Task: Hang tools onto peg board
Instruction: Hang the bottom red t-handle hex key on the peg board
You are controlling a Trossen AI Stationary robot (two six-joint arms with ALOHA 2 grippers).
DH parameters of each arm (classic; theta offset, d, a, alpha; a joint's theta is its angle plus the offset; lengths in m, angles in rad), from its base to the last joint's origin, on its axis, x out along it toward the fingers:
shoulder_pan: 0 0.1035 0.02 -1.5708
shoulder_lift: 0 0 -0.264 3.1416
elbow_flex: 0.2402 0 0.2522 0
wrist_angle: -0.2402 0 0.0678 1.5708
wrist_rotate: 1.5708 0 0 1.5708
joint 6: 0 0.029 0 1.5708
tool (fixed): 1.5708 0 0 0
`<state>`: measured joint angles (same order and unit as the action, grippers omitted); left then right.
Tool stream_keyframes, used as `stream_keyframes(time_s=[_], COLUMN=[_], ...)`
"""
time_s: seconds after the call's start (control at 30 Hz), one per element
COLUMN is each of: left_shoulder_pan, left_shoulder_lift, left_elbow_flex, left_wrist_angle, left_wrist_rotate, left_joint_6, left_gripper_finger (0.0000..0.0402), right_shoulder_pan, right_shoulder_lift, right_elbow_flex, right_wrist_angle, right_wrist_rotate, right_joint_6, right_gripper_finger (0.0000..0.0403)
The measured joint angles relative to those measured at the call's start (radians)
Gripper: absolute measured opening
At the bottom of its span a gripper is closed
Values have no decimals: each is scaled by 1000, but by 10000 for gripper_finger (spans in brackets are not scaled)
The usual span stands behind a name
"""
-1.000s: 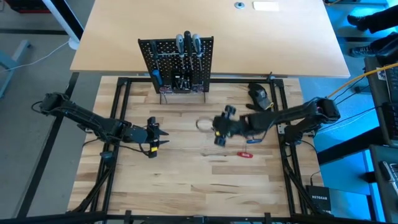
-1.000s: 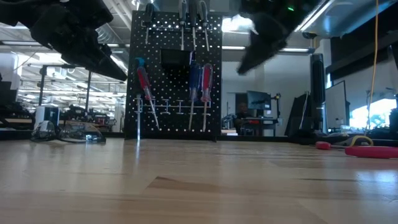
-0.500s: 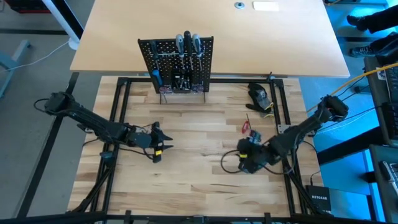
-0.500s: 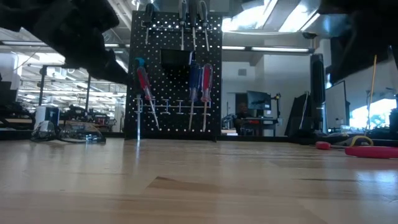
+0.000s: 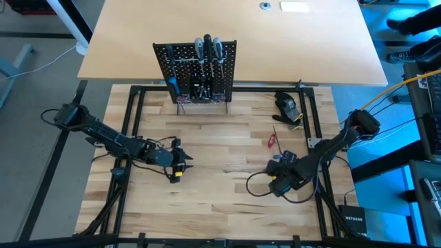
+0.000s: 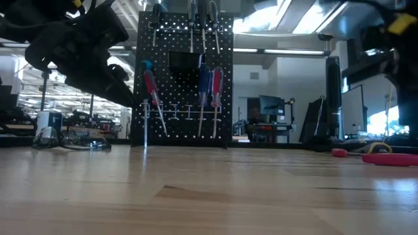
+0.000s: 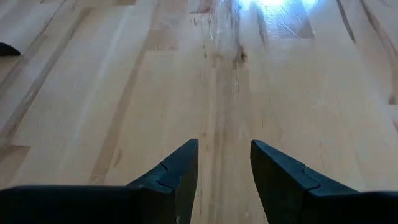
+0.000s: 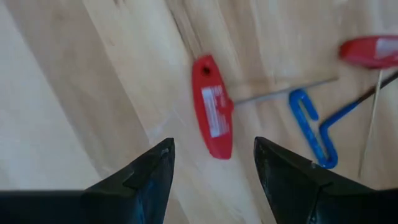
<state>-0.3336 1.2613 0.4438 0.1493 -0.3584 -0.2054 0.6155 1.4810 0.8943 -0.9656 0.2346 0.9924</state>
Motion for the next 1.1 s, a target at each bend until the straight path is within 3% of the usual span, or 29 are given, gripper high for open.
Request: stream_keyframes(time_s=[0.4,0.67,1.1], left_shoulder_pan=[3,12,10], left_shoulder_lift=[0,0,0], left_elbow_flex=[0,0,0], left_wrist_angle=[1,18,19], left_wrist_rotate=[0,0,0], left_joint_6=[10,24,28], left_gripper_finger=[136,136,136], right_shoulder_pan=[0,0,1], right_shoulder_lift=[-6,-5,1], right_elbow_flex=[-259,-277,-274], right_wrist_angle=[318,329,348], right_wrist_rotate=[-53,-25,5], right_joint_6=[-13,-26,-55], right_gripper_finger=[220,218,155])
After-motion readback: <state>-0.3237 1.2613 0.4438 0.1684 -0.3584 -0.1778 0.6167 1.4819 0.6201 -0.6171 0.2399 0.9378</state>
